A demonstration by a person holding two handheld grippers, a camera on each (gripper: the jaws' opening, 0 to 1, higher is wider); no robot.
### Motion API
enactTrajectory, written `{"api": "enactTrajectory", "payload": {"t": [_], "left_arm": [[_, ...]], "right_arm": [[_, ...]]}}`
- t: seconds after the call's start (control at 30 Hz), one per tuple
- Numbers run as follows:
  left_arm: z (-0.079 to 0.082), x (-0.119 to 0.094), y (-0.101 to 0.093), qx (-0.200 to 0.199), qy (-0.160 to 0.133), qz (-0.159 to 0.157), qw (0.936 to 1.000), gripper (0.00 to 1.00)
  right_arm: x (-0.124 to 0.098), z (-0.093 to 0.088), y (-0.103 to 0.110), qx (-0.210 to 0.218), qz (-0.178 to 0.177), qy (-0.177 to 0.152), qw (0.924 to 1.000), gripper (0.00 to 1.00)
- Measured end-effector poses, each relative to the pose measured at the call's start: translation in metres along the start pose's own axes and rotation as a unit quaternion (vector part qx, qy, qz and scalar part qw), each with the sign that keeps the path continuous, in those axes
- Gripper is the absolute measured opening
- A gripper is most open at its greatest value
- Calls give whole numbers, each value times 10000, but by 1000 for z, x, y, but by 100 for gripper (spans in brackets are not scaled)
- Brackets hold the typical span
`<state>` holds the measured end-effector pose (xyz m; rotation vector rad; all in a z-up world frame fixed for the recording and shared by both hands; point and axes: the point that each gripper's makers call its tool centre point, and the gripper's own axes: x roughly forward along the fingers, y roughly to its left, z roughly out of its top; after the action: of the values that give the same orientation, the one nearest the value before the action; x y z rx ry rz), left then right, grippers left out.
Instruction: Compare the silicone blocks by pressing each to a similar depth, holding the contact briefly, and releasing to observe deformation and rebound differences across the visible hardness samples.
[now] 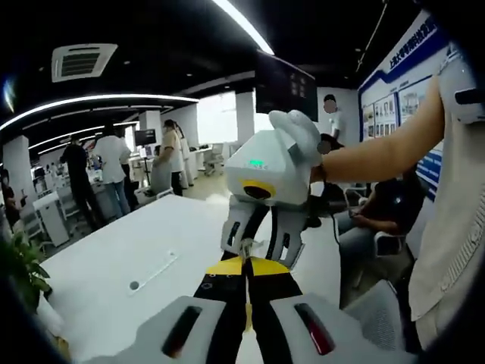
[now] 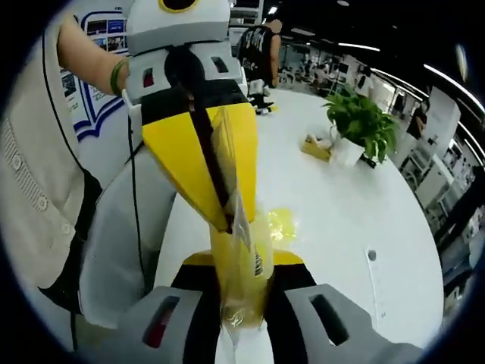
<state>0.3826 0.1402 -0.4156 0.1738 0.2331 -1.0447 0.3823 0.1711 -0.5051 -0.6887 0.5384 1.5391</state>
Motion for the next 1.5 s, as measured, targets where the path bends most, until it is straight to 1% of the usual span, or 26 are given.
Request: {"api": "enactTrajectory", "payload": {"t": [0.07, 0.13, 0.17, 0.2, 0.27, 0.3, 0.4, 0.57, 0.7, 0.73, 0.9, 1.17, 1.5], "left_arm": [[0, 0, -2, 11, 4, -3, 10000, 0], [-1, 0, -5, 46, 40, -4, 10000, 0], [0, -1, -5, 50, 34, -2, 10000, 0], [0, -2, -7, 44, 17, -16, 10000, 0], [1, -2, -8, 20, -9, -11, 10000, 0], [2, -2, -9, 16, -23, -14, 10000, 0], [3, -2, -11, 18, -29, -16, 10000, 0], [5, 0, -15, 101, -37, -19, 9999, 0], [4, 2, -16, 112, -3, -40, 9999, 0], [3, 2, -16, 123, 11, -38, 9999, 0], [1, 3, -17, 54, 45, -45, 10000, 0], [0, 2, -18, 129, 81, -12, 9999, 0], [1, 1, -17, 94, 78, 12, 9999, 0]], "right_arm": [[-1, 0, 3, 45, 25, 29, 10000, 12], [-1, -3, 7, 196, 85, 178, 9996, 11], [-2, -2, 8, 179, 59, 148, 9997, 11], [-3, -3, 12, 270, 162, 158, 9994, 11], [-4, -2, 12, 262, 109, 122, 9995, 11], [-4, -1, 13, 282, 156, 131, 9994, 10], [-6, -2, 16, 312, 151, 164, 9993, 10], [-9, -4, 16, 261, 125, 131, 9995, 9], [-9, -6, 18, 361, 181, 195, 9990, 10], [-9, -7, 18, 320, 152, 213, 9991, 10], [-8, -9, 20, 343, 193, 209, 9990, 10], [-8, -8, 20, 323, 227, 198, 9990, 10], [-8, -7, 19, 289, 249, 177, 9991, 10]]}}
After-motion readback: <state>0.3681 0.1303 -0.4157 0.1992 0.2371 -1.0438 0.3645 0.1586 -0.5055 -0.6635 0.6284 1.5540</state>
